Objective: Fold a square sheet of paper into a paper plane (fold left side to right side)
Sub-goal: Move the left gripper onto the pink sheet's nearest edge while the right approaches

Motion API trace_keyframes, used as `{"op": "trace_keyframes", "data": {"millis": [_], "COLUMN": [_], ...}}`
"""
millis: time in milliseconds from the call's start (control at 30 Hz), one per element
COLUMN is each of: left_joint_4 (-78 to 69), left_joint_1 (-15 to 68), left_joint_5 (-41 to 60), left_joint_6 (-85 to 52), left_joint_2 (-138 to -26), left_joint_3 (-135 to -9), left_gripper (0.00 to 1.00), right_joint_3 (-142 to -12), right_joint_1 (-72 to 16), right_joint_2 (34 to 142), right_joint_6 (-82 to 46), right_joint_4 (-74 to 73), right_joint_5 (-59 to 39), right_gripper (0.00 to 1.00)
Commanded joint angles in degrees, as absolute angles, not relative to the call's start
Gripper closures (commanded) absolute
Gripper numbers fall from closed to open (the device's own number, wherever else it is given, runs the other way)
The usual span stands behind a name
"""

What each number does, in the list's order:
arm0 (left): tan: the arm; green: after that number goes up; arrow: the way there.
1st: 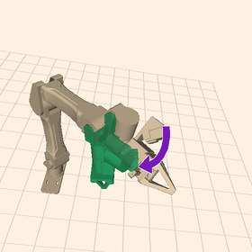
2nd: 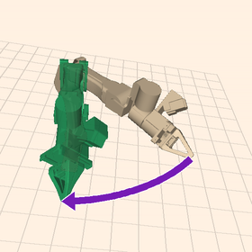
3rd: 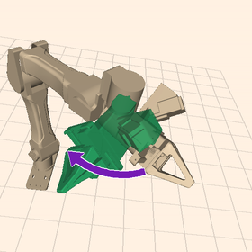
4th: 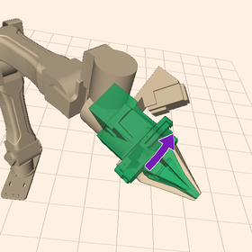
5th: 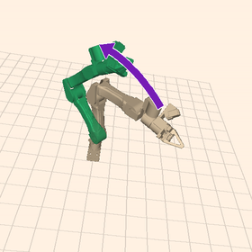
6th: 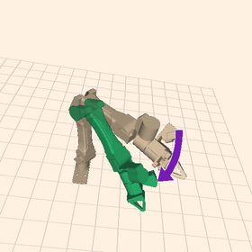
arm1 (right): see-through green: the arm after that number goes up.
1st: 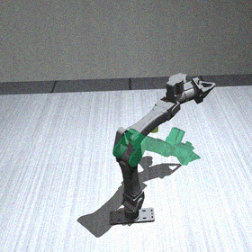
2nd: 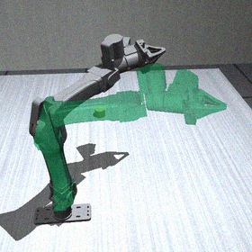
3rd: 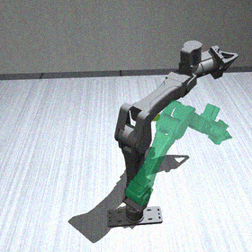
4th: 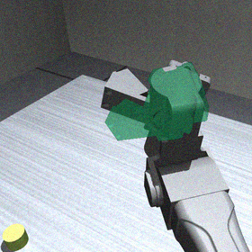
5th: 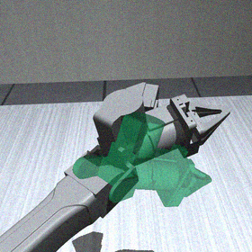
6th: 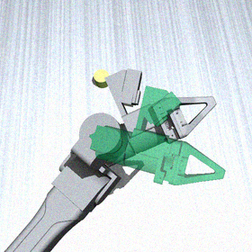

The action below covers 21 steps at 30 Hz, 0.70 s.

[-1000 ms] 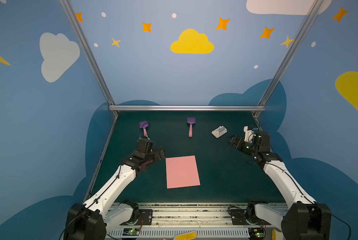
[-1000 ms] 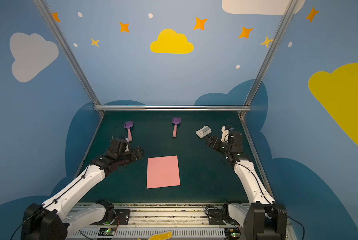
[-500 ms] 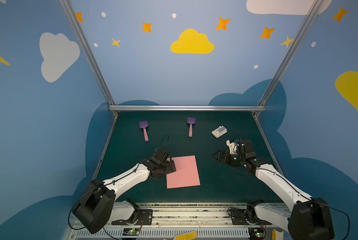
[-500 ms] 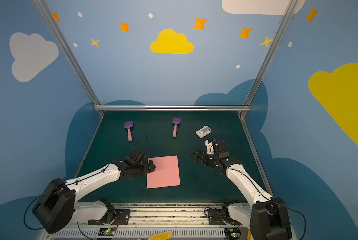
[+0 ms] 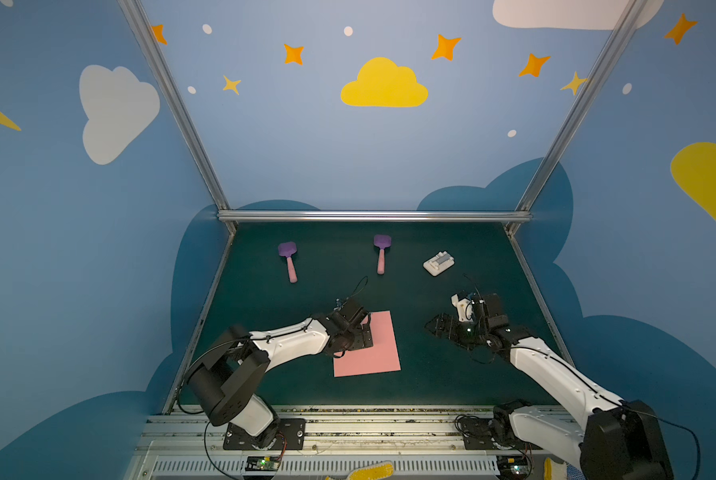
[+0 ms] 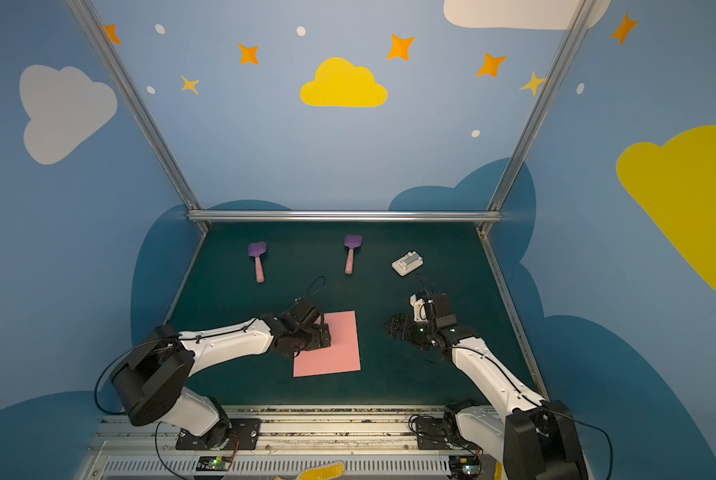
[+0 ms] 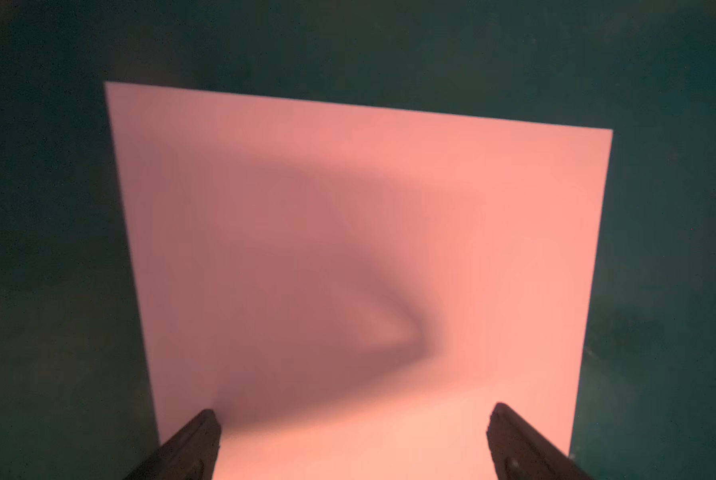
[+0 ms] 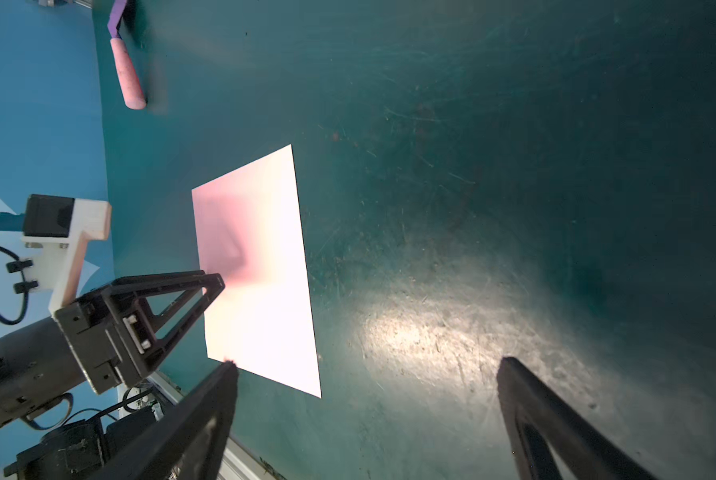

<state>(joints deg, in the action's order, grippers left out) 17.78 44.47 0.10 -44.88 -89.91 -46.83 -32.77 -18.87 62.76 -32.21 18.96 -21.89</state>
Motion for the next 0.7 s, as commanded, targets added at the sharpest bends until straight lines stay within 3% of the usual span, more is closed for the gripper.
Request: {"op": "trace_keyframes", "data": {"millis": [0, 333, 667], "left_joint_4": [16.13, 34.91, 25.02], "left_joint_1": [46.44, 46.00, 42.09], "left_joint_5": [2.01, -7.53, -0.16], "left_joint_6": [-45.09, -40.72, -43.53], "left_joint_2": [-92.58, -88.76, -83.52], "left_joint_3": [-49.25, -58.12, -44.93], "left_gripper": [0.00, 0.00, 0.00], "right_joint_3": [-32.96, -39.79, -54.18], "right_joint_1": [-19.10, -21.53, -26.79], "right_joint_2": [62.71, 76.43, 95.54], "right_joint_6": [-32.40, -29.16, -25.44], "right_joint_4": [19.82, 16.80, 17.33], "right_joint_5": [-21.96, -30.58, -30.90], "right_gripper": [0.04, 0.12, 0.34]}}
